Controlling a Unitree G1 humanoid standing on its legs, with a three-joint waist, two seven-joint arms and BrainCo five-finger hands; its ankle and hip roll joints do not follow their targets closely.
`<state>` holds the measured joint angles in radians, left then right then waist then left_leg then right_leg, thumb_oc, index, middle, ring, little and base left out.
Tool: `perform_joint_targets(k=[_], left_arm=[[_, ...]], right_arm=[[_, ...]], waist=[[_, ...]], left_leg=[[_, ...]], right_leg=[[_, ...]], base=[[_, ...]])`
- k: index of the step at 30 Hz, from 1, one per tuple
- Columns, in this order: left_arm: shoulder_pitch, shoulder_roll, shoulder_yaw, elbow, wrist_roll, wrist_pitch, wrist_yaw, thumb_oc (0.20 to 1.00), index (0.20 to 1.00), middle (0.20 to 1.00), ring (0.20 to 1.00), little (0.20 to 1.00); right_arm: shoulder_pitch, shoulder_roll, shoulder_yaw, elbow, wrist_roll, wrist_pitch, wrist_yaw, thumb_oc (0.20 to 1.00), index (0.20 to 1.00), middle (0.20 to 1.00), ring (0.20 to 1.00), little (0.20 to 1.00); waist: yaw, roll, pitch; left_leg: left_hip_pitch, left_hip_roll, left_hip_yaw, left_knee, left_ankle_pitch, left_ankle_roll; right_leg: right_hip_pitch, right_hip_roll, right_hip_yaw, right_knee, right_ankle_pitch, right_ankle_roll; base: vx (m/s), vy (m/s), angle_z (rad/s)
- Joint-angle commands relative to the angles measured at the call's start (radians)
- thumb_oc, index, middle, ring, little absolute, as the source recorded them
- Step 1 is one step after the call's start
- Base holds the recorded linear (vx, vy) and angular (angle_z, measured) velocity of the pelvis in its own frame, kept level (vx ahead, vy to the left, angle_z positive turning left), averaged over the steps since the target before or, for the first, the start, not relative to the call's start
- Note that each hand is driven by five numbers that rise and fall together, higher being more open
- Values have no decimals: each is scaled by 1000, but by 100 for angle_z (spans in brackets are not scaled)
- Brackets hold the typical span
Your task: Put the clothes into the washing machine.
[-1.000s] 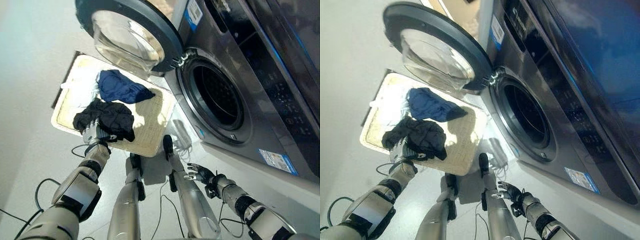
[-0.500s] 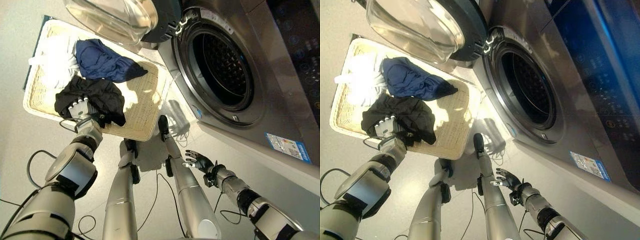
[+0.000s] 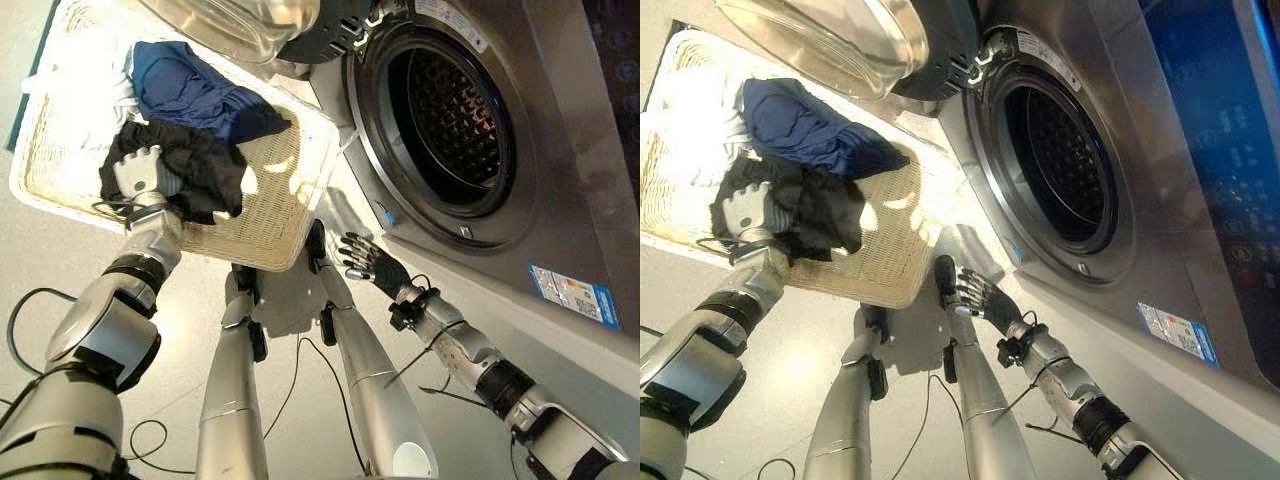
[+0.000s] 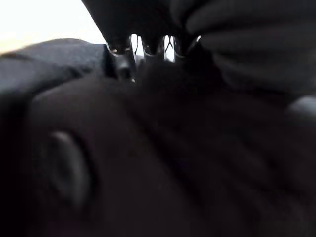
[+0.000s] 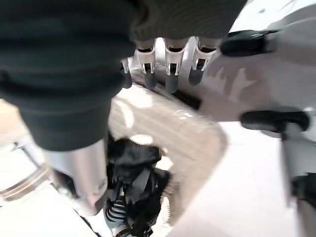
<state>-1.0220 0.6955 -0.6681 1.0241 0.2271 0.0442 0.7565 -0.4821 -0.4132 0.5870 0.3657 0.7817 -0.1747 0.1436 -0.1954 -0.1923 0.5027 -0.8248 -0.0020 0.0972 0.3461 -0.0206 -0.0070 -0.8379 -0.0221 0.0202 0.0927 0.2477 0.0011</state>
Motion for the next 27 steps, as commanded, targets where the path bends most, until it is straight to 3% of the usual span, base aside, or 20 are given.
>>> perform_joint_targets(k=[1,5,11,16,19,20,22,24,27], left_arm=[[9,8,117,-137,60,-129,149,200,200,200,200,200],[100,2,181,-267,135,-162,224,200,200,200,200,200],[205,16,235,-419,166,-205,214,200,200,200,200,200],[331,26,323,-578,70,-302,76,200,200,200,200,200],[365,22,348,-634,27,-319,17,200,200,200,200,200],[441,-7,401,-777,-125,-362,-122,200,200,200,200,200],[456,-18,410,-805,-155,-375,-153,200,200,200,200,200],[508,-46,437,-909,-220,-407,-253,200,200,200,200,200],[563,-87,437,-1068,-341,-411,-446,200,200,200,200,200]], right_arm=[[45,-18,-69,-120,38,-59,-14,1000,1000,1000,1000,1000],[28,3,-118,-187,6,-68,-48,1000,1000,1000,1000,1000],[-15,21,-149,-208,-98,-40,-66,1000,1000,1000,1000,1000],[-69,22,-153,-180,-178,-5,-91,1000,1000,1000,1000,1000],[-80,29,-155,-169,-200,7,-97,1000,1000,1000,1000,1000],[-104,47,-153,-149,-286,27,-127,1000,1000,1000,1000,1000],[-109,50,-152,-143,-316,31,-133,1000,1000,1000,1000,1000],[-123,53,-149,-133,-411,42,-151,1000,1000,1000,1000,1000],[-127,60,-144,-150,-422,78,-121,1000,1000,1000,1000,1000]], waist=[[52,-16,17],[85,10,17],[132,45,17],[183,84,17],[195,95,17],[221,117,17],[227,121,17],[241,136,17],[257,156,17]], left_leg=[[120,-22,-37,-163,110,-40],[181,-28,-58,-204,129,-42],[261,-33,-82,-246,137,-41],[321,-40,-107,-258,142,-42],[332,-42,-114,-257,141,-43],[351,-46,-126,-266,143,-41],[355,-46,-127,-269,143,-41],[368,-46,-130,-282,146,-39],[373,-49,-137,-297,154,-36]], right_leg=[[110,39,-70,-11,-19,35],[167,40,-82,-15,-33,31],[244,36,-98,-25,-61,26],[313,26,-126,-29,-82,23],[330,22,-134,-30,-88,23],[359,14,-153,-40,-94,25],[363,13,-157,-44,-94,25],[380,10,-169,-53,-95,27],[390,7,-184,-56,-95,31]], base=[[-38,-72,2],[-44,-82,5],[-38,-53,20],[-30,-53,18],[-4,-40,27],[-5,-40,11],[-9,-36,12],[-14,-43,18],[-11,-27,17]])
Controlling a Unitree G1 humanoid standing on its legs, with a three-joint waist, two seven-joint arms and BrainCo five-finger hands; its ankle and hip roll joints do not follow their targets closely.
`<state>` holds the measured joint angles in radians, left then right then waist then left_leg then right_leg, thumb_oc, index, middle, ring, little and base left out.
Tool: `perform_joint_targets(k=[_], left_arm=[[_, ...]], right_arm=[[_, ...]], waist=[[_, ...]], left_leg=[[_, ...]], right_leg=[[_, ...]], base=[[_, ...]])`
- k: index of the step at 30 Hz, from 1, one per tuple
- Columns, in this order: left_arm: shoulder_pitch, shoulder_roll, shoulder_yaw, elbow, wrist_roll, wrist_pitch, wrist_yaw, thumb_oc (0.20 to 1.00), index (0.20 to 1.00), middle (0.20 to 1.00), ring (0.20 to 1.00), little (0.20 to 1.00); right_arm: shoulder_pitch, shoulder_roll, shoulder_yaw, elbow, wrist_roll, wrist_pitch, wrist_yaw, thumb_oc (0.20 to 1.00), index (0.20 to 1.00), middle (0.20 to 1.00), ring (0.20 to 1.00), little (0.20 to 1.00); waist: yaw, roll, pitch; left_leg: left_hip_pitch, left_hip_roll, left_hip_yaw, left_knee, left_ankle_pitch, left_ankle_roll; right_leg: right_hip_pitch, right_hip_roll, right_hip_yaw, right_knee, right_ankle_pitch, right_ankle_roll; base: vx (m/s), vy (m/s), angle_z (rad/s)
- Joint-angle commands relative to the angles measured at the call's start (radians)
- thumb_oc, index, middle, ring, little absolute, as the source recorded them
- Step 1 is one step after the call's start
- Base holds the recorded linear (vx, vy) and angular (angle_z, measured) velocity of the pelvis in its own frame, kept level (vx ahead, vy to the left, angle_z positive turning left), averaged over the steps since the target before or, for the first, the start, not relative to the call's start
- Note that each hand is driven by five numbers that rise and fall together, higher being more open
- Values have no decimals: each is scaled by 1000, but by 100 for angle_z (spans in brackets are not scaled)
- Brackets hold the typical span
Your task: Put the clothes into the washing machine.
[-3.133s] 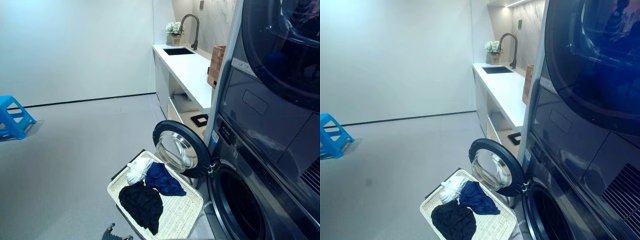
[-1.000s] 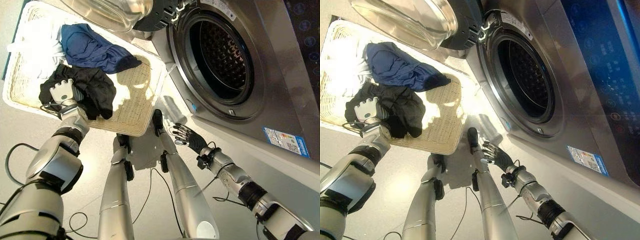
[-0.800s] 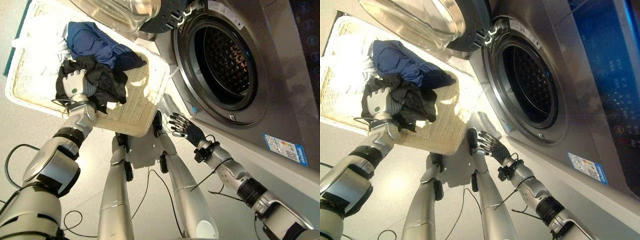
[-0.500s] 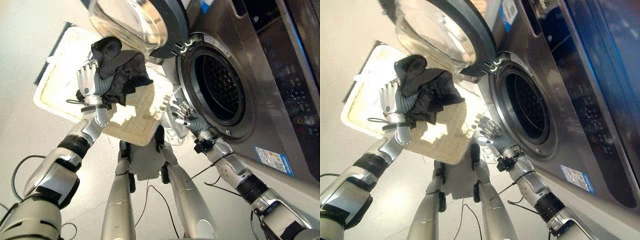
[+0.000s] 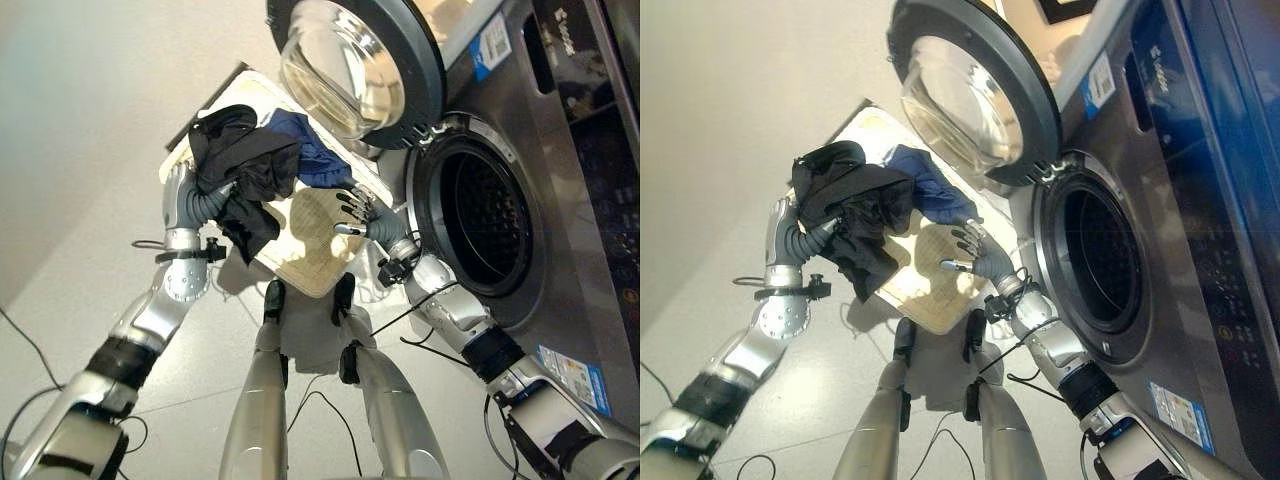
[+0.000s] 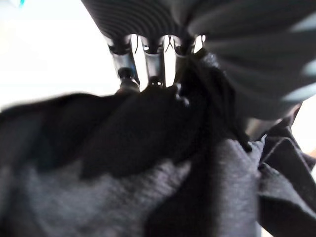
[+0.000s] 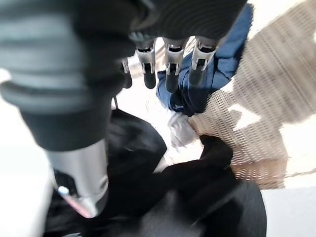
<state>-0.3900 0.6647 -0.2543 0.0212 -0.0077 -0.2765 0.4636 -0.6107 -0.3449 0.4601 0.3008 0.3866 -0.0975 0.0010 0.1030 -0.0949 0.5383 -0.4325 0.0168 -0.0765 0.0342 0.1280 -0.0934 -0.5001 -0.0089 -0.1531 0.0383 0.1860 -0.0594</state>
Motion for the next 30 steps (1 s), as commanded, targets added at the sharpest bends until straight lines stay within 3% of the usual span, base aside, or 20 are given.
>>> perform_joint_targets(k=[1,5,9,15,19,23,30], left_arm=[[-60,-64,19,-93,-141,-81,-191,200,200,200,200,200],[-44,-84,-15,-176,-240,-62,-325,200,200,200,200,200],[-68,-83,-55,-189,-244,-47,-341,200,200,200,200,200],[-88,-83,-109,-173,-278,3,-369,200,200,200,200,200],[-91,-97,-147,-156,-341,46,-397,200,200,200,200,200],[-50,-137,-184,-138,-479,91,-448,200,200,200,200,200],[52,-198,-209,-103,-638,90,-472,200,200,200,200,200]], right_arm=[[2,-5,-16,-89,-23,7,35,1000,1000,1000,1000,1000],[11,9,24,-128,-12,54,125,1000,1000,1000,1000,1000],[19,7,90,-161,16,109,214,1000,1000,1000,1000,1000],[64,9,156,-228,129,138,290,1000,1000,1000,1000,1000],[75,26,180,-251,199,121,278,1000,1000,1000,1000,1000],[105,39,172,-261,286,47,243,1000,1000,1000,1000,1000],[189,49,156,-272,376,-10,229,1000,1000,1000,1000,1000]], waist=[[-39,61,-18],[-38,67,-18],[-46,62,-18],[-56,44,-18],[-59,36,-18],[-66,30,-18],[-83,45,-18]], left_leg=[[-17,-68,35,10,8,51],[-9,-68,34,-12,20,54],[-12,-66,34,-5,22,54],[-12,-61,39,-3,26,53],[-16,-56,50,-5,28,51],[-35,-56,62,12,23,49],[-52,-55,83,3,29,52]], right_leg=[[54,-6,-14,-3,-33,92],[61,-3,-15,-10,-31,95],[59,5,-7,-6,-35,92],[64,9,-2,-10,-32,94],[61,8,-9,-14,-29,97],[45,3,-13,-19,-18,101],[22,-1,-6,-32,-5,106]], base=[[-6,-9,17],[-11,4,10],[0,0,0],[4,-10,-1],[7,-23,-3],[23,-25,-10],[18,22,-15]])
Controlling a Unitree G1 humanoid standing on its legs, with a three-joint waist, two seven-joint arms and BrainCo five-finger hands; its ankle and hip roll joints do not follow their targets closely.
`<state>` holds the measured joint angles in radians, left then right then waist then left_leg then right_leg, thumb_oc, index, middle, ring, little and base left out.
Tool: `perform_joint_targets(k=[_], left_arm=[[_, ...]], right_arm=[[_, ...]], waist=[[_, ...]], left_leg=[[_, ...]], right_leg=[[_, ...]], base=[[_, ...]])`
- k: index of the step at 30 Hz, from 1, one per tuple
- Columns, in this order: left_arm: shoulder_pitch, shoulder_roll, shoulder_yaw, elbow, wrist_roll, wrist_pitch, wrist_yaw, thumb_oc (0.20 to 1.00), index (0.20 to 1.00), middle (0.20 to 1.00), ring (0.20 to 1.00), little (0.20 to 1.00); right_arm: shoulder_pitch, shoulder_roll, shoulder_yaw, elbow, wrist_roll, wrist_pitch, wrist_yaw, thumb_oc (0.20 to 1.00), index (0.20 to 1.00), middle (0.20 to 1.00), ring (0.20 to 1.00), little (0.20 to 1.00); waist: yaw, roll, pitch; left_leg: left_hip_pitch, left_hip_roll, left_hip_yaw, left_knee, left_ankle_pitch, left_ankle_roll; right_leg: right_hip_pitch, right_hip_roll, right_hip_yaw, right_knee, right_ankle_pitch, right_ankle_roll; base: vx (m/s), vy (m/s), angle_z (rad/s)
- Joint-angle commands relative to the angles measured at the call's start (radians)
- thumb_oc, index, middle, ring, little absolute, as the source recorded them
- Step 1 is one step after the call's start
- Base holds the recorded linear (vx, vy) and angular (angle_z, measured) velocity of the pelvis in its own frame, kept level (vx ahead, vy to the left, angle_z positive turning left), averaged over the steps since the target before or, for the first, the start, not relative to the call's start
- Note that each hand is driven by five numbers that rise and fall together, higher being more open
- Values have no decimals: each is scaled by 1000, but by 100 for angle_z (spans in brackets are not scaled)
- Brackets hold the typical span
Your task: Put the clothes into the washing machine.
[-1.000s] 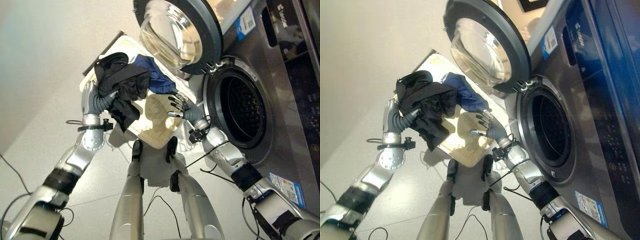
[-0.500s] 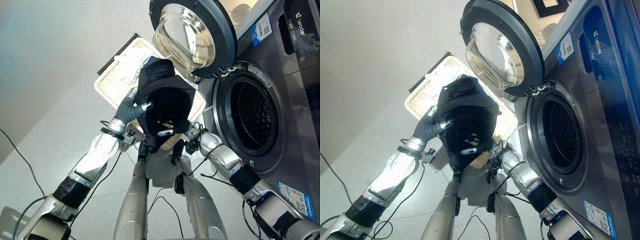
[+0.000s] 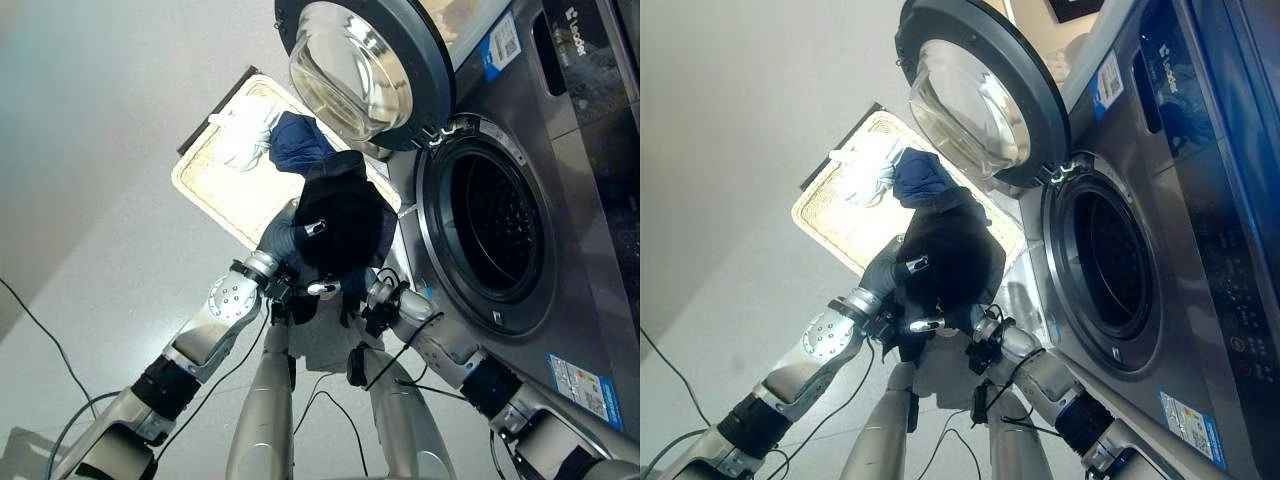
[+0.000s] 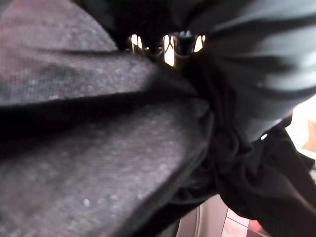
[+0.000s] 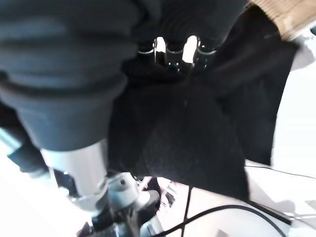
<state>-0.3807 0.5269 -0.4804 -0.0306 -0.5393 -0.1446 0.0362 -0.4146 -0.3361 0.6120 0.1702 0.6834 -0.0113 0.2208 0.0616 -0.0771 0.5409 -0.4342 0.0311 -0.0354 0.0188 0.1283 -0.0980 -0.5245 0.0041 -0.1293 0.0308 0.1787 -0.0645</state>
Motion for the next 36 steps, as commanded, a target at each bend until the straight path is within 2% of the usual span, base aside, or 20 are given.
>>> perform_joint_targets(k=[1,2,5,7,8,10,14,17,20,23,24,25,28,30,32,33,36], left_arm=[[55,-65,13,-45,-142,-41,-54,200,200,200,200,200],[74,-77,11,-40,-170,-43,-64,200,200,200,200,200],[108,-96,5,-39,-223,-53,-88,200,200,200,200,200],[133,-107,6,-39,-236,-55,-124,200,200,200,200,200],[141,-109,4,-43,-249,-54,-134,200,200,200,200,200],[158,-117,-4,-43,-267,-50,-163,200,200,200,200,200],[179,-122,-19,-52,-291,-25,-212,200,200,200,200,200],[190,-130,-35,-49,-333,22,-265,200,200,200,200,200],[187,-134,-56,-43,-340,85,-266,200,200,200,200,200],[171,-131,-93,-10,-261,182,-249,200,200,200,200,200],[169,-129,-98,-5,-245,187,-239,200,200,200,200,200],[162,-122,-109,14,-178,181,-167,1000,1000,1000,1000,1000],[140,-109,-108,48,-77,107,-38,1000,1000,1000,1000,1000],[132,-107,-96,70,-4,50,47,1000,1000,1000,1000,1000],[113,-105,-84,94,145,-23,195,1000,1000,1000,1000,1000],[93,-96,-69,108,260,-37,305,1000,1000,1000,1000,1000],[68,-81,-10,123,383,-42,468,1000,1000,1000,1000,1000]], right_arm=[[4,40,-2,-143,87,-105,-2,862,862,862,862,862],[20,40,-9,-146,96,-116,-18,736,736,736,736,736],[51,44,-30,-140,115,-133,-67,507,507,507,507,507],[72,46,-46,-130,127,-145,-87,485,485,485,485,485],[79,46,-52,-127,132,-157,-99,448,448,448,448,448],[99,50,-65,-116,137,-183,-125,209,209,209,209,209],[119,56,-85,-95,148,-216,-158,200,200,200,200,200],[127,64,-103,-72,166,-240,-180,200,200,200,200,200],[125,77,-113,-46,196,-240,-183,200,200,200,200,200],[121,78,-114,-24,227,-220,-176,200,200,200,200,200],[123,76,-114,-22,240,-217,-171,200,200,200,200,200],[126,75,-114,-14,303,-192,-138,200,200,200,200,200],[124,95,-114,11,472,-144,-57,200,200,200,200,200],[124,107,-117,32,573,-135,-13,200,200,200,200,200],[118,126,-122,56,676,-144,5,200,200,200,200,200],[104,134,-137,78,756,-157,8,200,200,200,200,200],[76,137,-190,129,901,-214,20,200,200,200,200,200]], waist=[[-44,31,-21],[-47,34,-21],[-54,41,-21],[-56,47,-21],[-57,49,-21],[-62,55,-21],[-69,67,-21],[-73,77,-21],[-74,79,-21],[-79,80,-21],[-80,80,-21],[-82,79,-21],[-79,77,-21],[-77,78,-21],[-74,80,-21],[-70,84,-21],[-62,102,-21]], left_leg=[[-53,-69,46,15,31,57],[-56,-68,50,9,34,56],[-60,-65,63,-6,39,57],[-55,-62,71,-18,40,57],[-58,-62,74,-19,41,57],[-59,-63,79,-25,42,58],[-64,-64,84,-29,44,61],[-66,-67,90,-33,43,64],[-61,-66,97,-38,40,65],[-62,-70,93,-39,40,70],[-62,-70,91,-37,39,71],[-64,-72,87,-35,38,73],[-67,-75,80,-28,36,78],[-72,-76,78,-20,33,78],[-77,-77,75,-19,35,78],[-84,-77,73,-15,37,79],[-89,-76,66,-16,42,76]], right_leg=[[42,-14,-28,-26,5,111],[37,-15,-26,-30,8,112],[27,-17,-24,-38,15,115],[28,-17,-21,-46,17,115],[25,-17,-20,-46,17,115],[20,-17,-15,-50,22,116],[10,-18,-2,-52,29,116],[4,-25,3,-59,36,119],[7,-31,0,-63,40,123],[0,-27,21,-56,40,123],[0,-27,24,-55,40,123],[-2,-26,34,-53,40,122],[-6,-25,43,-40,32,123],[-10,-27,43,-31,28,124],[-13,-29,41,-24,23,126],[-21,-30,38,-9,18,125],[-29,-33,28,18,3,124]], base=[[18,32,-24],[17,27,-23],[18,28,-7],[13,32,-11],[8,36,-14],[7,41,-10],[8,39,-5],[6,59,0],[6,41,0],[9,30,-3],[18,-18,-5],[16,-32,-3],[24,-69,0],[26,-74,0],[25,-78,1],[31,-93,0],[48,-80,2]])
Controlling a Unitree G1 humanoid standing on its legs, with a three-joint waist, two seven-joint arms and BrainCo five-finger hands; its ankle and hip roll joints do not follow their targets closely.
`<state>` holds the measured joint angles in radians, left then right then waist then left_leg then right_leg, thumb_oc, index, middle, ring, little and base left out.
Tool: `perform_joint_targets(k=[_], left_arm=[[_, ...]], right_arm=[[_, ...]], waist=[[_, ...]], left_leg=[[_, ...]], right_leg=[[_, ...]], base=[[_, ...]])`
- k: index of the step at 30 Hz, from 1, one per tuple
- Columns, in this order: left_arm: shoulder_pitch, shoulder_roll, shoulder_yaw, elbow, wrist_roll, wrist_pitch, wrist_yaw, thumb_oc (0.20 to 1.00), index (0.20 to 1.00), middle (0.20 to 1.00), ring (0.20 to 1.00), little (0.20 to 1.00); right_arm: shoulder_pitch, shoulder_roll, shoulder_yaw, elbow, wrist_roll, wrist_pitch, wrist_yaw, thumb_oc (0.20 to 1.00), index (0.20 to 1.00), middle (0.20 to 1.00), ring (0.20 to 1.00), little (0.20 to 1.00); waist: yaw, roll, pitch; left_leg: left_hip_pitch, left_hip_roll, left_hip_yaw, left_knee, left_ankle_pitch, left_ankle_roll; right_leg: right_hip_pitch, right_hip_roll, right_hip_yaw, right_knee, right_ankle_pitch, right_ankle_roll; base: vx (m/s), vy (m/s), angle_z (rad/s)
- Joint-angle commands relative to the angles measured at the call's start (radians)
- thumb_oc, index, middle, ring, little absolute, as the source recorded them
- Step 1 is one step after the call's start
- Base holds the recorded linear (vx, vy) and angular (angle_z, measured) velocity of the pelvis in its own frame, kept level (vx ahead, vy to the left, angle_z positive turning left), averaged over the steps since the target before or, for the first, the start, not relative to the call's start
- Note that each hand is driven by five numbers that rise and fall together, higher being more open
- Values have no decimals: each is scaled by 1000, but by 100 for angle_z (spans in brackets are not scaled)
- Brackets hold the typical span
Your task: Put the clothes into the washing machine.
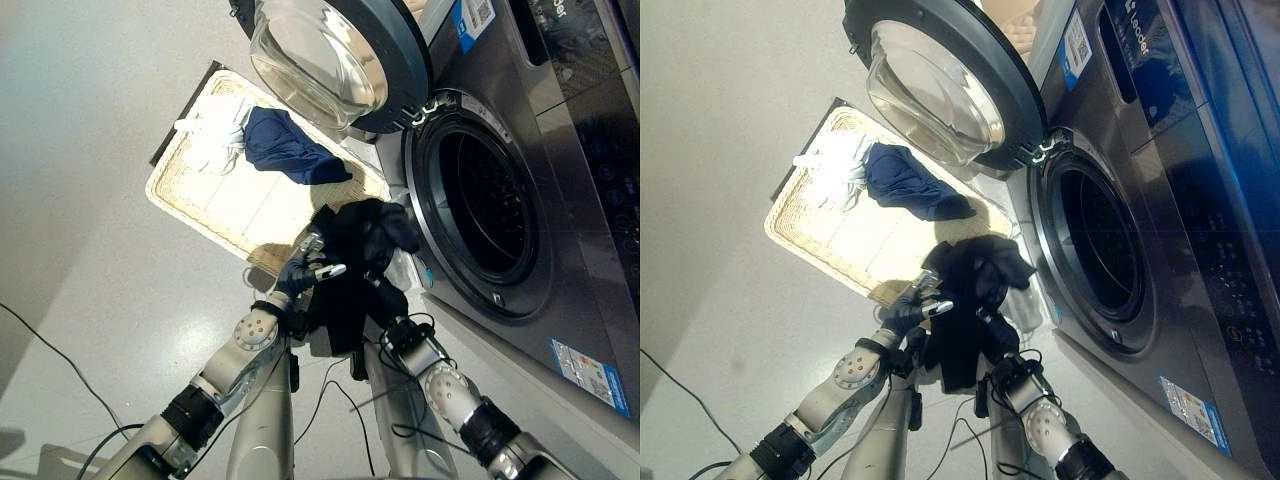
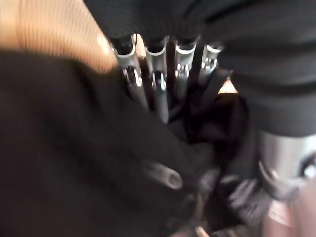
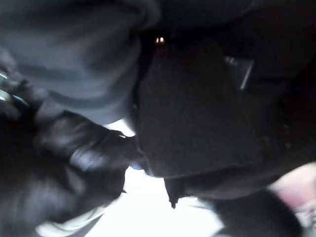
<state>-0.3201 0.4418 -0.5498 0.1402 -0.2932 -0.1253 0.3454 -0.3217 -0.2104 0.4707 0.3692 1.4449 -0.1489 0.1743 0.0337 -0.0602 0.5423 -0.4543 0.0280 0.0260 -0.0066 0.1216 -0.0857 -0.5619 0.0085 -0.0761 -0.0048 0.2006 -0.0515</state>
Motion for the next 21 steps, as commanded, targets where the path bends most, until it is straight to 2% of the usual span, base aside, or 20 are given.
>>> perform_joint_targets(k=[1,3,4,5,6,10,12,14,15,16,18,20,21], left_arm=[[4,7,73,-44,159,-58,198,1000,1000,1000,1000,1000],[-5,25,111,-35,200,-46,271,1000,1000,1000,1000,1000],[-14,43,139,-8,206,-49,313,1000,1000,1000,1000,1000],[-19,51,154,9,210,-45,335,1000,1000,1000,1000,1000],[-24,58,167,27,206,-39,351,1000,1000,1000,1000,1000],[-43,80,206,137,153,-20,363,1000,1000,1000,1000,1000],[-42,80,206,168,120,-29,365,1000,1000,1000,1000,1000],[-40,77,206,185,105,-34,365,1000,1000,1000,1000,1000],[-36,78,205,208,94,-54,359,1000,1000,1000,1000,1000],[-24,79,205,214,86,-62,358,1000,1000,1000,1000,1000],[4,99,209,220,49,-86,346,1000,1000,1000,1000,1000],[10,109,214,218,42,-87,342,1000,1000,1000,1000,1000],[29,115,220,214,39,-93,322,1000,1000,1000,1000,1000]], right_arm=[[-22,9,-63,-60,182,-98,70,200,200,200,200,200],[-38,6,-114,-18,285,-139,105,200,200,200,200,200],[-67,7,-172,24,408,-184,135,200,200,200,200,200],[-83,10,-212,48,476,-201,153,200,200,200,200,200],[-106,11,-255,62,527,-238,144,200,200,200,200,200],[-238,2,-523,41,527,-423,-28,200,200,200,200,200],[-281,-32,-581,33,527,-510,-92,200,200,200,200,200],[-314,-59,-618,30,527,-567,-126,200,200,200,200,200],[-354,-106,-654,38,527,-654,-161,200,200,200,200,200],[-367,-132,-679,30,527,-703,-171,200,200,200,200,200],[-382,-216,-746,-2,527,-914,-203,200,200,200,200,200],[-375,-248,-776,-10,527,-979,-221,200,200,200,200,200],[-361,-291,-814,-13,527,-1084,-276,200,200,200,200,200]], waist=[[-33,90,-22],[-28,101,-22],[-25,111,-22],[-24,116,-22],[-25,120,-22],[-35,143,-22],[-36,149,-22],[-37,155,-22],[-36,161,-22],[-38,165,-22],[-43,167,-22],[-48,165,-22],[-53,161,-22]], left_leg=[[-70,-72,4,10,48,63],[-73,-71,1,13,47,63],[-80,-72,-2,21,44,62],[-83,-73,-4,27,41,60],[-86,-72,-3,32,39,58],[-95,-66,18,42,30,47],[-86,-65,25,39,20,45],[-86,-64,30,37,18,44],[-95,-61,36,38,22,43],[-88,-61,37,38,14,42],[-91,-59,43,36,11,44],[-104,-58,47,37,19,44],[-94,-58,47,36,9,44]], right_leg=[[7,-40,-27,59,-23,111],[1,-43,-31,80,-35,110],[-5,-47,-34,97,-44,109],[-9,-48,-35,107,-49,109],[-13,-49,-37,111,-51,109],[-27,-52,-34,114,-50,111],[-22,-50,-29,111,-57,110],[-24,-49,-26,110,-57,109],[-35,-48,-23,110,-52,107],[-29,-46,-21,113,-62,107],[-35,-41,-17,115,-66,103],[-47,-40,-17,114,-55,103],[-38,-41,-15,109,-59,106]], base=[[65,-79,6],[59,-92,13],[65,-97,20],[78,-97,19],[75,-52,17],[72,4,8],[53,24,-3],[25,26,-8],[56,55,-16],[26,73,-14],[37,56,-16],[25,20,-11],[0,0,0]])
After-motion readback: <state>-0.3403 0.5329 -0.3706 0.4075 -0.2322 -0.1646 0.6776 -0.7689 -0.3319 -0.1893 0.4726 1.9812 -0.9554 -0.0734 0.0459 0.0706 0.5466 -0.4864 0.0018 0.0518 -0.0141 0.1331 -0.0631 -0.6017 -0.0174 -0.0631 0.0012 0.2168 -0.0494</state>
